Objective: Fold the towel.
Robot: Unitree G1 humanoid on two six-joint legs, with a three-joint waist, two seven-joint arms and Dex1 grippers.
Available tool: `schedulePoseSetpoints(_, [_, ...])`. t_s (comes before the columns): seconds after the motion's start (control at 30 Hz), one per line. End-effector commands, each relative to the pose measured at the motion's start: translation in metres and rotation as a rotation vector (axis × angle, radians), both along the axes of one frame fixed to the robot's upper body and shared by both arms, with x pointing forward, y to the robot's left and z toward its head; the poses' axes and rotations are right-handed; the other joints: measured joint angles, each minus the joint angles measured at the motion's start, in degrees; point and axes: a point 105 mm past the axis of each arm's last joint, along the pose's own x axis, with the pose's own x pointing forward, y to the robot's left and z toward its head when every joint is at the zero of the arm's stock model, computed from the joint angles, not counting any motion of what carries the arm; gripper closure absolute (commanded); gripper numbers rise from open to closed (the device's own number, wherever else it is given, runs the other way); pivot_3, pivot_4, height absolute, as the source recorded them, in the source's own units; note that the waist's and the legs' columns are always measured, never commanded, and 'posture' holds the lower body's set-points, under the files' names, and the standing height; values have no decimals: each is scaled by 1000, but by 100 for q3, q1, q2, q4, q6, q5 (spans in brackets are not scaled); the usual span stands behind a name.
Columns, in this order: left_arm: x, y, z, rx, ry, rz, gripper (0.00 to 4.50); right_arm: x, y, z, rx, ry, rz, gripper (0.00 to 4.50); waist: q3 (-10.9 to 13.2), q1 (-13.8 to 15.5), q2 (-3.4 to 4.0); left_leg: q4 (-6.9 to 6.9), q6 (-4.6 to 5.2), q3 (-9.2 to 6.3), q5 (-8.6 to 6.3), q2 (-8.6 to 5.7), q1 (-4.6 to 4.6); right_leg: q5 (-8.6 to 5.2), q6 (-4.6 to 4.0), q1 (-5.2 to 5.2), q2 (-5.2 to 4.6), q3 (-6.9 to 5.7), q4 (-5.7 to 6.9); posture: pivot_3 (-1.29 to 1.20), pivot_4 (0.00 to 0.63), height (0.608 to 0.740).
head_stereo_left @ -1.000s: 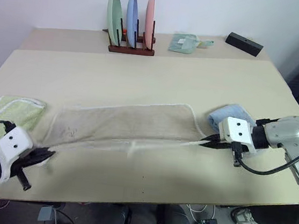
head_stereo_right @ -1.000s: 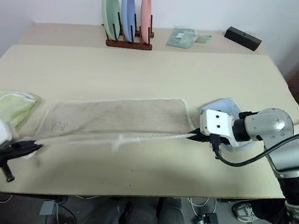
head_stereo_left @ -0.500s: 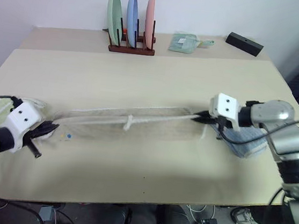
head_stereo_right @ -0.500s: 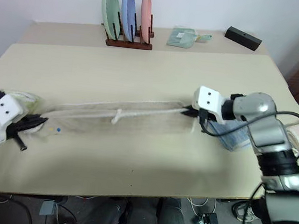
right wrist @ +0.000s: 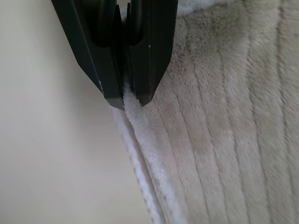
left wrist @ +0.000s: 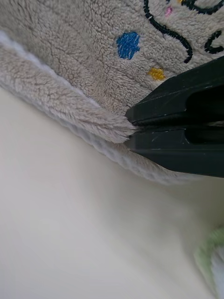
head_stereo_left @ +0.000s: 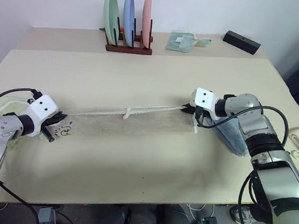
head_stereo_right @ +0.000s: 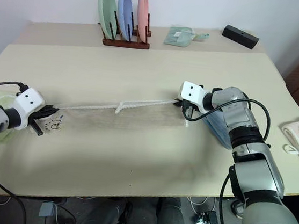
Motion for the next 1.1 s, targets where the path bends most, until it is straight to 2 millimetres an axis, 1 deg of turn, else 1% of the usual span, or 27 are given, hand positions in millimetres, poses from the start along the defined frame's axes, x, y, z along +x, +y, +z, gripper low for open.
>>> schedulePoseSetpoints(0.03, [-2,3,2,-23,26,8,4500,9,3,18,37,-79,-15,4419,0,-13,0,0,0,0,0,0,1,0,0,0,0,0,0,0,150,740])
schedulePoseSetpoints(0.07, [-3,4,0,-30,38,14,4213,10,3,18,43,-75,-25,4475,0,-16,1,0,0,0,0,0,1,0,0,-1,0,1,1,0,150,740])
schedulePoseSetpoints(0.13, [-5,8,-1,-31,48,36,3608,11,2,20,62,-72,-39,3875,0,-17,1,0,0,0,0,0,1,0,0,-1,1,1,3,0,150,740])
schedulePoseSetpoints(0.17, [-5,9,-1,-35,43,48,3134,12,3,22,75,-78,-42,3553,0,-17,1,0,0,0,0,0,1,0,0,-1,1,2,3,0,150,740])
schedulePoseSetpoints(0.2, [-4,10,0,-39,34,57,2717,13,3,24,82,-90,-43,3166,-1,-15,2,0,0,0,0,0,1,0,0,-1,1,2,3,0,150,740])
schedulePoseSetpoints(0.23, [-3,11,3,-43,15,73,2133,14,3,27,81,-115,-48,2607,-1,-16,2,0,0,1,0,0,2,0,0,-1,1,3,3,0,150,740])
schedulePoseSetpoints(0.27, [-1,12,5,-43,-5,87,1706,15,3,29,78,-138,-52,2126,-1,-16,2,0,0,1,0,0,2,0,0,-1,1,3,3,0,150,740])
schedulePoseSetpoints(0.33, [4,17,12,-40,-56,138,711,17,1,33,74,-174,-69,1169,-1,-15,2,0,0,1,0,0,3,0,0,-1,1,3,4,0,150,740])
schedulePoseSetpoints(0.37, [7,18,17,-61,-87,158,158,17,-1,36,73,-189,-75,616,-1,-9,2,0,0,1,0,0,3,0,0,-1,1,3,5,0,150,740])
schedulePoseSetpoints(0.5, [18,20,35,-86,-222,248,158,14,-7,43,84,-232,-98,616,-1,15,1,6,0,0,0,-3,0,1,1,-1,-2,3,8,0,150,740])
schedulePoseSetpoints(0.6, [26,20,44,-105,-321,319,158,7,-14,48,99,-251,-116,616,-2,23,1,8,0,-1,0,-3,0,2,3,0,-2,3,8,0,150,740])
schedulePoseSetpoints(0.67, [29,13,45,-127,-353,334,158,-2,-19,51,110,-253,-122,616,-2,27,0,8,0,-2,0,-4,0,2,3,0,-3,3,9,0,150,740])
schedulePoseSetpoints(0.73, [28,2,46,-140,-371,298,158,-12,-22,54,139,-227,-127,616,-2,20,0,8,0,0,0,-5,-1,3,5,0,-4,3,7,0,150,740])
schedulePoseSetpoints(0.77, [27,-5,48,-159,-380,266,158,-21,-24,57,191,-179,-133,616,-2,20,0,9,0,0,0,-4,-2,3,6,0,-5,3,7,0,150,740])
schedulePoseSetpoints(0.83, [26,-13,50,-181,-388,235,158,-33,-25,61,250,-115,-135,616,-2,14,0,9,0,0,0,-4,-3,3,6,-1,-5,3,8,0,150,740])
schedulePoseSetpoints(0.87, [24,-18,51,-198,-389,210,123,-42,-25,63,299,-64,-136,348,-2,11,0,9,0,0,0,-3,-3,3,6,-1,-4,4,8,0,150,740])
schedulePoseSetpoints(0.9, [22,-23,53,-207,-385,174,106,-57,-23,63,358,15,-123,41,-2,21,0,10,0,1,0,-2,-2,3,6,-1,-4,4,9,0,150,740])
schedulePoseSetpoints(0.97, [18,-29,54,-216,-379,131,106,-78,-18,63,416,119,-102,16,-2,42,0,9,1,-3,0,-1,-1,3,6,2,-4,4,8,0,150,740])
schedulePoseSetpoints(1.0, [13,-31,51,-177,-355,90,106,-94,-16,52,426,177,-98,16,-4,49,-2,9,1,-3,-1,-1,-2,3,6,3,-5,4,7,0,150,740])
schedulePoseSetpoints(1.03, [9,-33,48,-148,-335,63,106,-105,-15,44,429,213,-100,16,-8,62,-10,10,2,-3,-1,-2,-1,3,6,6,-5,4,6,0,150,740])
schedulePoseSetpoints(1.1, [2,-35,47,-177,-298,34,106,-118,-12,33,529,343,-192,16,-9,80,-10,6,5,-5,-4,2,3,3,6,8,-3,4,3,0,150,740])
